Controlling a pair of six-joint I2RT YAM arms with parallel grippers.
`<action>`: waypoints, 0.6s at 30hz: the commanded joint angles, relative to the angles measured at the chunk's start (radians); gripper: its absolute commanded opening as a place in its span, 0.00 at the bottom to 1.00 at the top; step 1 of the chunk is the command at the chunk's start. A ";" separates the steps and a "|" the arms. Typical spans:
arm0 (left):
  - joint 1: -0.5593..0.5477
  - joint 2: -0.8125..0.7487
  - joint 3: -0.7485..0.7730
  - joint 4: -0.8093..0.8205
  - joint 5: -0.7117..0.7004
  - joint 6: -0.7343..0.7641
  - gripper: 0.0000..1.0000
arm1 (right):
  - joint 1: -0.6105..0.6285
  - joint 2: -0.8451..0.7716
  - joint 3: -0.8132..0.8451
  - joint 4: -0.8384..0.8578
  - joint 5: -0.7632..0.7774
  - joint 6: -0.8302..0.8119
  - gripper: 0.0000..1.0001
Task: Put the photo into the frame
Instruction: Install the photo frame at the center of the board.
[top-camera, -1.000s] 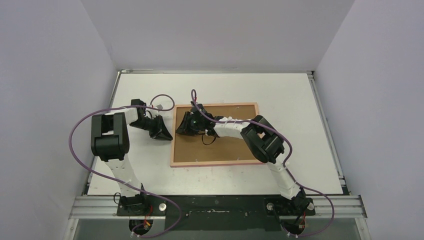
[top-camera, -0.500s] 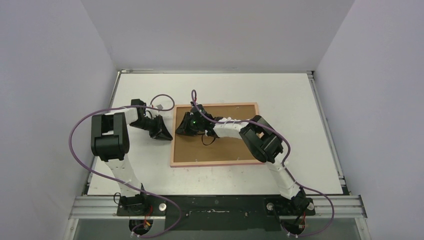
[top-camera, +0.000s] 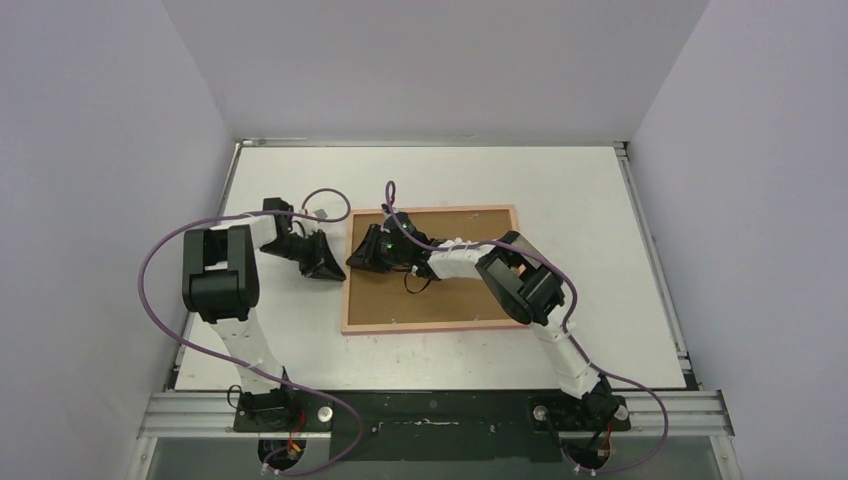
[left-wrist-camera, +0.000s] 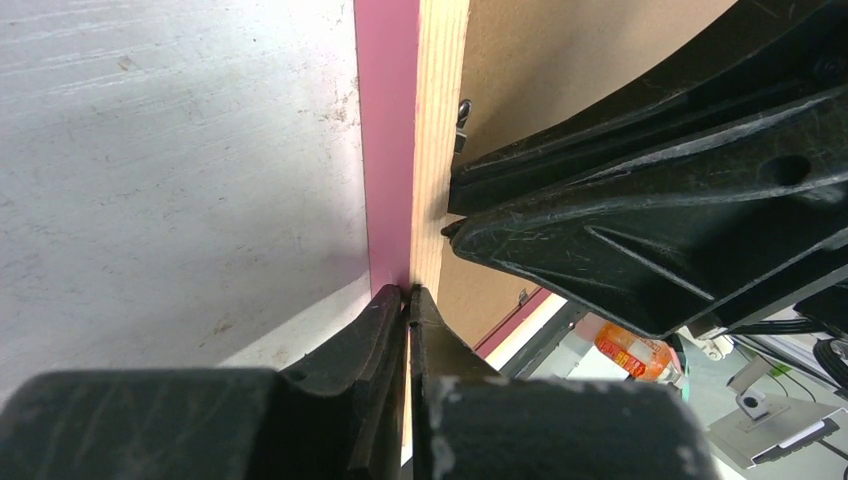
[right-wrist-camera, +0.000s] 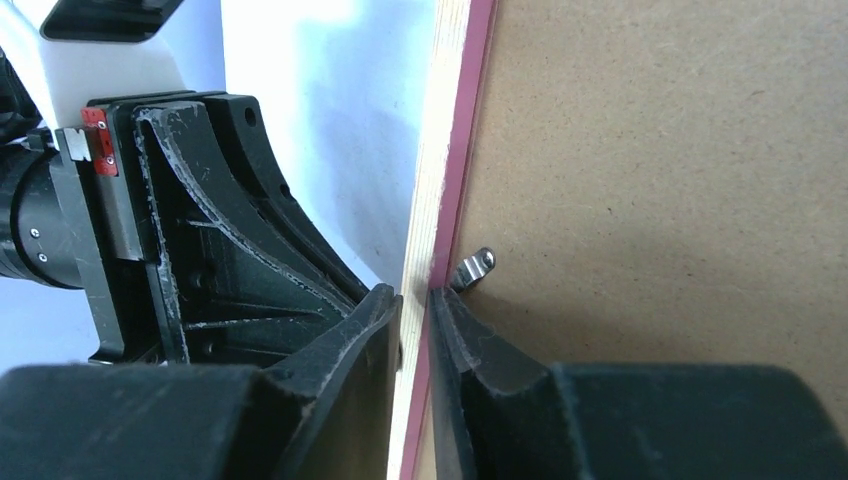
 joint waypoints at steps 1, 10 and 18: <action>-0.024 0.000 0.006 -0.010 -0.029 0.029 0.01 | -0.001 -0.058 -0.030 0.104 -0.016 -0.019 0.21; -0.022 0.004 0.028 -0.017 -0.034 0.022 0.01 | -0.020 -0.177 -0.091 0.012 0.043 -0.101 0.37; -0.014 0.000 0.031 -0.021 -0.037 0.023 0.01 | -0.019 -0.161 -0.103 -0.008 0.063 -0.109 0.41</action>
